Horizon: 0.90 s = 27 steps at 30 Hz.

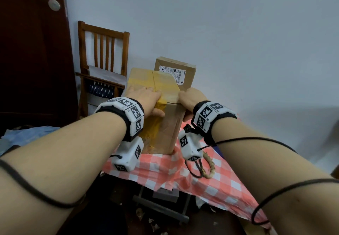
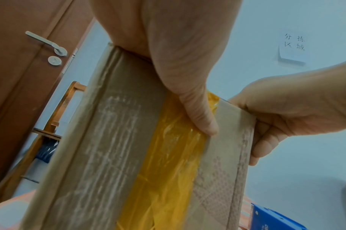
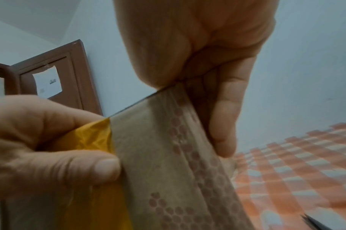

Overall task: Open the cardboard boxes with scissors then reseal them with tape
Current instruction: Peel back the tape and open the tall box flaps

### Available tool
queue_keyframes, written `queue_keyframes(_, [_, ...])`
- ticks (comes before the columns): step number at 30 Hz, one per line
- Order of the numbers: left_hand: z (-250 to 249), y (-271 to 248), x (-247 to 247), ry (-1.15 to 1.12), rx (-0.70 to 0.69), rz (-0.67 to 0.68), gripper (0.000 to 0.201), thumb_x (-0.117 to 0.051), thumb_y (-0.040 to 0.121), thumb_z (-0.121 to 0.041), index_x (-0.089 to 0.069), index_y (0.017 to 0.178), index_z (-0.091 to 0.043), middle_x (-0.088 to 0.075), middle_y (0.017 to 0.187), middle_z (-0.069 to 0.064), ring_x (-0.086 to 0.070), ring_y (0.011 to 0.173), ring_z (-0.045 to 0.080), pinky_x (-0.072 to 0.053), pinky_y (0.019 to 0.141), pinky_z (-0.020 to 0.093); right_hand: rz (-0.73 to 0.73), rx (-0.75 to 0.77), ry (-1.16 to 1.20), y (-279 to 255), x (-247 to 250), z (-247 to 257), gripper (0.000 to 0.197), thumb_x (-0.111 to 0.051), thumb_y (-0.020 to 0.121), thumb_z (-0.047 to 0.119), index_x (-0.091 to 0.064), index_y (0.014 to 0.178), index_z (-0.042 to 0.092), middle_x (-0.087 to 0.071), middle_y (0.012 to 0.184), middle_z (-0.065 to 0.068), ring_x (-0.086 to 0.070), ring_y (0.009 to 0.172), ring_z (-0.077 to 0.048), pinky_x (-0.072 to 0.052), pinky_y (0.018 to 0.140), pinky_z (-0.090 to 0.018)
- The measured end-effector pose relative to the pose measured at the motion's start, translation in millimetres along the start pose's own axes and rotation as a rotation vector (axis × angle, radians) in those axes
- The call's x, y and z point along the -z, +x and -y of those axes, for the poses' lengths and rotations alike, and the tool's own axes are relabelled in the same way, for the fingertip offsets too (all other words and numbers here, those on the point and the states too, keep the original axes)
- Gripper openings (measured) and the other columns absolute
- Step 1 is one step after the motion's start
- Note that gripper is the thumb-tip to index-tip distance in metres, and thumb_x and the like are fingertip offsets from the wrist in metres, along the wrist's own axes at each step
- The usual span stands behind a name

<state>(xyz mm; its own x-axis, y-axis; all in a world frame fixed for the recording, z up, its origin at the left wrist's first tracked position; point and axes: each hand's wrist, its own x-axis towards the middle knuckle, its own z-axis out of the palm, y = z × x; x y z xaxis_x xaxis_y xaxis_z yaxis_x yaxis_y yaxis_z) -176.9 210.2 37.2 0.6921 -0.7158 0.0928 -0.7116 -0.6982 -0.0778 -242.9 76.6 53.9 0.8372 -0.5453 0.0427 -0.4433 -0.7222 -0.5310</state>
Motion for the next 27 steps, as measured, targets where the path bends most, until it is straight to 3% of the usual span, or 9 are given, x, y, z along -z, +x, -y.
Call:
queue_keyframes(2, [1,-1,0,-0.009,0.002,-0.006,0.07,-0.05,0.086,-0.063,-0.034,0.142,-0.024,-0.044,0.142,0.006,-0.039,0.132,0.028,-0.023,0.112,0.056,0.098,-0.012,0.026,-5,1,4,0.061,-0.048,0.087,0.062,-0.059,0.103,0.005,-0.066,0.099,-0.015,-0.068,0.09,-0.033,-0.055,0.086,-0.043])
queue_keyframes(4, [-1,-1,0,-0.015,-0.002,-0.006,0.07,-0.049,0.086,-0.063,-0.033,0.142,-0.025,-0.044,0.142,0.006,-0.039,0.132,0.027,-0.023,0.111,0.056,0.134,-0.029,0.052,-8,1,2,0.06,-0.054,0.08,0.068,-0.056,0.085,0.008,-0.069,0.081,-0.01,-0.07,0.074,-0.028,-0.058,0.078,-0.039])
queue_keyframes(7, [-2,-2,1,-0.006,0.005,-0.002,0.072,-0.049,0.086,-0.064,-0.032,0.142,-0.022,-0.043,0.143,0.006,-0.038,0.133,0.027,-0.022,0.112,0.057,0.085,-0.006,0.079,-6,3,-5,0.046,-0.055,0.088,0.051,-0.054,0.086,0.006,-0.07,0.081,-0.016,-0.07,0.075,-0.033,-0.058,0.079,-0.043])
queue_keyframes(11, [-3,-2,1,-0.008,-0.006,-0.005,0.071,-0.048,0.086,-0.065,-0.033,0.141,-0.021,-0.043,0.143,0.007,-0.039,0.132,0.028,-0.022,0.112,0.057,0.054,-0.01,0.138,-10,6,-11,0.035,-0.036,0.093,0.021,-0.055,0.072,0.001,-0.067,0.058,-0.019,-0.07,0.067,-0.035,-0.058,0.076,-0.038])
queue_keyframes(13, [-2,-2,1,-0.006,-0.004,-0.004,0.072,-0.049,0.086,-0.064,-0.033,0.141,-0.021,-0.042,0.144,0.007,-0.037,0.133,0.028,-0.021,0.112,0.057,0.024,-0.006,0.115,-8,5,-6,0.034,-0.035,0.091,0.021,-0.057,0.076,-0.001,-0.07,0.075,-0.022,-0.069,0.075,-0.038,-0.056,0.081,-0.043])
queue_keyframes(15, [-1,-2,1,-0.003,0.0,-0.002,0.073,-0.048,0.086,-0.063,-0.031,0.143,-0.021,-0.041,0.145,0.007,-0.036,0.134,0.027,-0.021,0.112,0.057,0.04,0.013,0.011,-5,3,3,0.045,-0.037,0.094,0.042,-0.059,0.089,0.003,-0.068,0.098,-0.017,-0.066,0.088,-0.035,-0.053,0.088,-0.044])
queue_keyframes(18, [-1,-3,1,-0.004,-0.007,-0.015,0.074,-0.048,0.087,-0.062,-0.028,0.145,-0.021,-0.04,0.145,0.007,-0.035,0.135,0.027,-0.021,0.113,0.056,0.084,0.019,-0.146,-4,0,11,0.062,-0.039,0.085,0.071,-0.056,0.102,0.014,-0.06,0.101,-0.012,-0.061,0.092,-0.03,-0.049,0.085,-0.036])
queue_keyframes(22, [-2,-4,-1,0.012,-0.012,-0.024,0.074,-0.047,0.088,-0.062,-0.028,0.144,-0.018,-0.04,0.146,0.008,-0.036,0.134,0.027,-0.022,0.112,0.055,0.018,-0.016,-0.215,1,-2,8,0.054,-0.04,0.093,0.054,-0.059,0.112,0.007,-0.062,0.107,-0.012,-0.059,0.09,-0.029,-0.047,0.076,-0.032])
queue_keyframes(27, [-2,-3,-1,0.014,-0.008,-0.02,0.074,-0.047,0.087,-0.064,-0.03,0.143,-0.018,-0.04,0.145,0.008,-0.036,0.135,0.028,-0.022,0.112,0.056,0.001,-0.066,-0.199,1,2,12,0.034,-0.035,0.1,0.016,-0.059,0.115,-0.003,-0.06,0.12,-0.019,-0.058,0.109,-0.032,-0.045,0.088,-0.034])
